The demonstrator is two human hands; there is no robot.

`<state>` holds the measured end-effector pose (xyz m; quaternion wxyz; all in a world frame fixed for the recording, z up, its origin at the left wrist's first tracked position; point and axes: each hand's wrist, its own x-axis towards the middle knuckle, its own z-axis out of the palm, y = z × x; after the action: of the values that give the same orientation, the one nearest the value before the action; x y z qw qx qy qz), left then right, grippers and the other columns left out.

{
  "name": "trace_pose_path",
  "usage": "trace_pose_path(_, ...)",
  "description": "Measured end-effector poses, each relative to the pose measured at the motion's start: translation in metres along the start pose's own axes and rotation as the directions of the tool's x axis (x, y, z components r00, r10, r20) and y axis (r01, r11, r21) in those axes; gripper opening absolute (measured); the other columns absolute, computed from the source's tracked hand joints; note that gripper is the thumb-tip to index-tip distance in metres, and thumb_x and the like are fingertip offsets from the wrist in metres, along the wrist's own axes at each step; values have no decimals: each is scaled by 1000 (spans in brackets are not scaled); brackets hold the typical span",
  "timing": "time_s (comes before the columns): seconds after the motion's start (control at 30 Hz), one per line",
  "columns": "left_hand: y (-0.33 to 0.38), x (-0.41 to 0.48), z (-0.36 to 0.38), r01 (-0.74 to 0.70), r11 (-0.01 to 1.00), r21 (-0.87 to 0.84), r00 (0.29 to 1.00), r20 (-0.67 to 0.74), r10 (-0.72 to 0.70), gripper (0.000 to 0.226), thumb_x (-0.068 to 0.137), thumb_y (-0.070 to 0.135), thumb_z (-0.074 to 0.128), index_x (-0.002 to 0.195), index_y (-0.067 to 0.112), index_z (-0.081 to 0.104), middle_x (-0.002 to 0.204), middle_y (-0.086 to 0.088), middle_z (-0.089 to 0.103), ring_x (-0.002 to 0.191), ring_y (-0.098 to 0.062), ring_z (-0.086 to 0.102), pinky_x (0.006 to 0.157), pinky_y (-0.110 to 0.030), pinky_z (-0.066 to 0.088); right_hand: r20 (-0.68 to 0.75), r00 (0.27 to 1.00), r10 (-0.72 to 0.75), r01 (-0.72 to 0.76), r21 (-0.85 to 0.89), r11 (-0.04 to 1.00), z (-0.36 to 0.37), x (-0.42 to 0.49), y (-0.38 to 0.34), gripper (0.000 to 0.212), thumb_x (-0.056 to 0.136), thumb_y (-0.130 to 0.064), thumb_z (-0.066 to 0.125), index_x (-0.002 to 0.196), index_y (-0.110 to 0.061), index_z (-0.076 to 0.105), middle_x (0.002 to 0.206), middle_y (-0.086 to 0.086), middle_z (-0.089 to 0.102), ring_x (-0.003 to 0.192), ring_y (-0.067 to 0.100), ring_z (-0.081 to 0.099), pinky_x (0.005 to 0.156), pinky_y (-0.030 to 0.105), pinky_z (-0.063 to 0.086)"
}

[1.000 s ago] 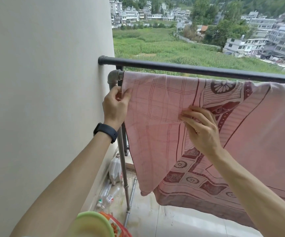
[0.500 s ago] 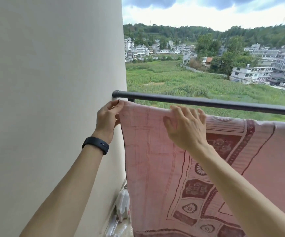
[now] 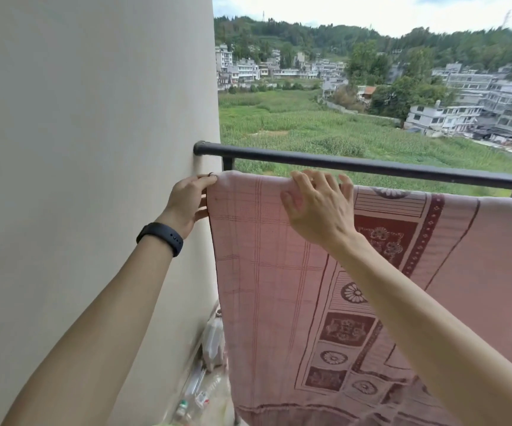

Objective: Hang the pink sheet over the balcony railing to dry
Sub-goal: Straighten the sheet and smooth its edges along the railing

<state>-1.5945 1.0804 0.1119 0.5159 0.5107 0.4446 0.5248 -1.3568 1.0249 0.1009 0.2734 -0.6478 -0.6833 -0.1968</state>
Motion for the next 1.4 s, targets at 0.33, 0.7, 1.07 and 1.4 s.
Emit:
trace_pose_path(0.33, 24, 14, -2, -74, 996, -43, 997, -20, 73, 11, 91, 25, 58, 89, 27, 69, 82, 6, 62, 75, -14, 57, 60, -25, 44, -9, 1000, -1, 1, 9, 1000, -2, -3, -4, 45, 96, -49, 47, 133, -25, 54, 127, 0, 62, 119, 26, 53, 112, 52, 27)
trace_pose_path(0.7, 6, 12, -12, 44, 995, 84, 997, -64, -38, 29, 87, 30, 63, 108, 12, 73, 90, 1, 68, 76, -18, 63, 68, -30, 52, 10, 1000, -15, 15, -12, 1000, 1, 0, -7, 53, 95, -57, 44, 134, -23, 52, 126, 4, 62, 120, 27, 53, 112, 54, 22)
trace_pose_path(1.07, 0, 22, 8, -125, 849, 514, 930, -237, 280, 33, 92, 35, 59, 120, 18, 56, 121, -3, 62, 111, -21, 58, 95, -36, 48, -112, 992, 54, -59, -42, 997, 0, -9, 28, 42, 101, -53, 37, 121, -24, 60, 119, 2, 66, 116, 27, 56, 111, 53, 23)
trace_pose_path(1.4, -65, 12, 59, -510, -14, 860, 608, 372, 702, 51, 99, 43, 44, 145, 21, 42, 147, -8, 43, 142, -31, 31, 115, -49, 26, -221, 969, 112, -148, -153, 977, -4, -49, 91, 50, 99, -52, 37, 138, -23, 48, 138, 6, 49, 137, 28, 38, 119, 60, 12)
